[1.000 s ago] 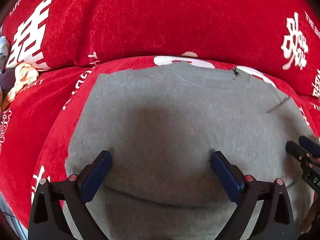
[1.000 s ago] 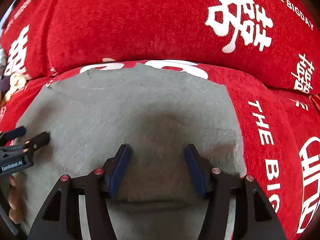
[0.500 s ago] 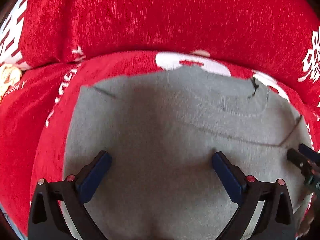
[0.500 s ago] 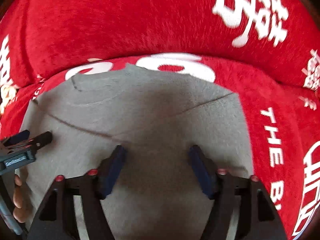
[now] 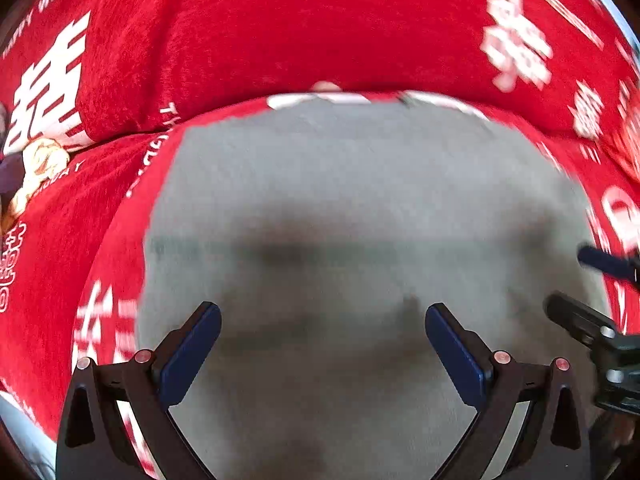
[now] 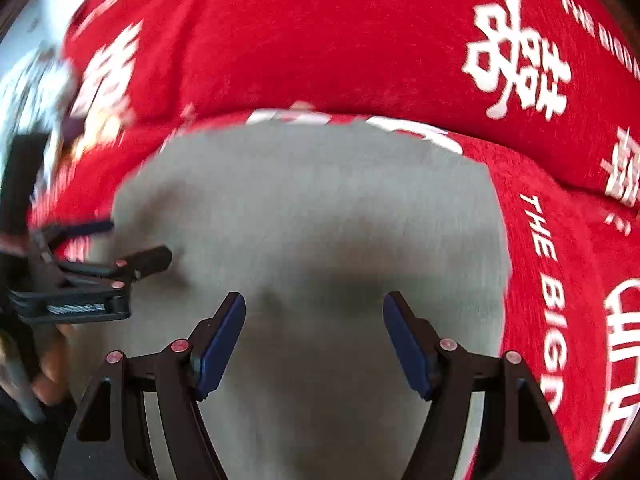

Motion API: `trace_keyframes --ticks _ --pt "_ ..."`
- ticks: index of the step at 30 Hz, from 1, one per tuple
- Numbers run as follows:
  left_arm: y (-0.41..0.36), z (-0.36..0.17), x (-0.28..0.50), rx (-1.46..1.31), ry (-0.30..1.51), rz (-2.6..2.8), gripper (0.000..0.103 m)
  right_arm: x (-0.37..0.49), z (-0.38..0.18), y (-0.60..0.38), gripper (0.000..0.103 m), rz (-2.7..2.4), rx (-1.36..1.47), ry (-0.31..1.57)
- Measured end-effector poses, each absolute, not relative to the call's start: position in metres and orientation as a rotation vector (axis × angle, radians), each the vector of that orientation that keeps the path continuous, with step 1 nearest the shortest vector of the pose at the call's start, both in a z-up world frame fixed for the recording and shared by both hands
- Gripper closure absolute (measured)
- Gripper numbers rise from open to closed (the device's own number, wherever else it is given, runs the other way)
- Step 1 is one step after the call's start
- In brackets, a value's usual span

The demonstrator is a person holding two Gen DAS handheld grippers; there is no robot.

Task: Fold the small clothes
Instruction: 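Fold the hem up toward the collar with both tools, then close both tools on the folded sweater edge and lift it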

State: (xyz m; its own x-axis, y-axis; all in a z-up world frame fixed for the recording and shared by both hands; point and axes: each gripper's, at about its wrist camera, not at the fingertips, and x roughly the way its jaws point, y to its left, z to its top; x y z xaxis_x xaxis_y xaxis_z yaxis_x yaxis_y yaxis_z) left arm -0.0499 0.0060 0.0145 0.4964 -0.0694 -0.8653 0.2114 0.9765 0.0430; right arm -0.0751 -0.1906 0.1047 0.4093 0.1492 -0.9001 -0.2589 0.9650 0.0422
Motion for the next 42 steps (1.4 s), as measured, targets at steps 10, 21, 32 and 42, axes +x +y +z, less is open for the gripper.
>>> trace_keyframes --ticks 10,21,32,42 --pt "0.063 0.001 -0.106 0.089 1.055 -0.104 0.000 -0.155 0.097 -0.269 0.027 0.111 -0.097 1.126" --pt "0.022 -0.006 -0.156 0.186 0.969 -0.119 0.000 -0.197 0.093 -0.202 0.027 0.236 -0.167 1.065" --pt "0.106 0.009 -0.206 -0.073 1.005 -0.033 0.000 -0.247 0.103 -0.255 0.026 0.111 -0.068 1.085" --pt "0.112 -0.034 -0.208 -0.189 1.141 -0.050 0.000 -0.266 0.070 -0.263 0.026 0.090 0.078 1.205"
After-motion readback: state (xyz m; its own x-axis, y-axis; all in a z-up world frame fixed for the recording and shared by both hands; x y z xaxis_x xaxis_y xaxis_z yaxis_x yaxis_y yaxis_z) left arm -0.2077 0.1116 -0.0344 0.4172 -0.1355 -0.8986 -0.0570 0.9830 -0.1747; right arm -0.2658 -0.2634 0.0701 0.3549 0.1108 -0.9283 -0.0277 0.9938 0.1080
